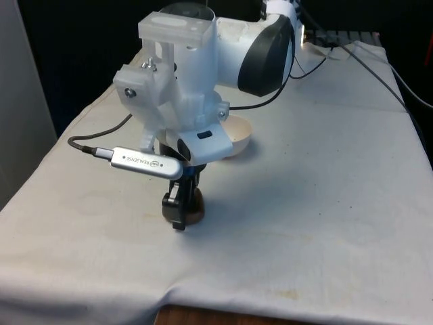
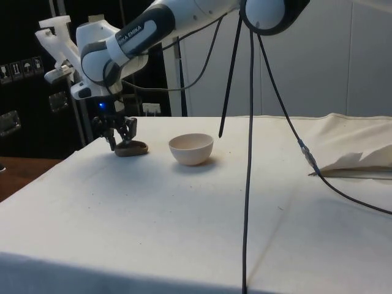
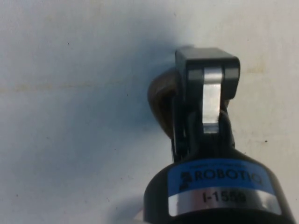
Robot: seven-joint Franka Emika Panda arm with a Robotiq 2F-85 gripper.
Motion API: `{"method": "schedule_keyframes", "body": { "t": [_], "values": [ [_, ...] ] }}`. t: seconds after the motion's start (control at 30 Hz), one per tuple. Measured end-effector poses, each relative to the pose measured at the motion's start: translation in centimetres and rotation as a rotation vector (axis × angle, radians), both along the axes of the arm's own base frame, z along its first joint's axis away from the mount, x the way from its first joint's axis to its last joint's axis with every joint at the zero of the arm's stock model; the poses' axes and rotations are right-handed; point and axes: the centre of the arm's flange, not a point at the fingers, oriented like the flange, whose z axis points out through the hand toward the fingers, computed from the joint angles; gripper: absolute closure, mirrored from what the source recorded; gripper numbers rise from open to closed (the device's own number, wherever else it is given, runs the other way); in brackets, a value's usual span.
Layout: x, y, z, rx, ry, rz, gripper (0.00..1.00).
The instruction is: Pour the coffee beans from the cup into the bowl.
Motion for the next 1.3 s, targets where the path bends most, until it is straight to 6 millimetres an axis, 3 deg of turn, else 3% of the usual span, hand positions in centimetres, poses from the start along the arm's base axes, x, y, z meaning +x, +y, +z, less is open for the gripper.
{"method": "schedule_keyframes", "body": {
  "t": [0.2, 1.3],
  "values": [
    [0.02, -0.04, 0.05, -0.001, -0.001, 0.0, 0.96],
    [0.01, -0.02, 0.04, 0.001, -0.001, -0.003, 0.96]
  ]
}}
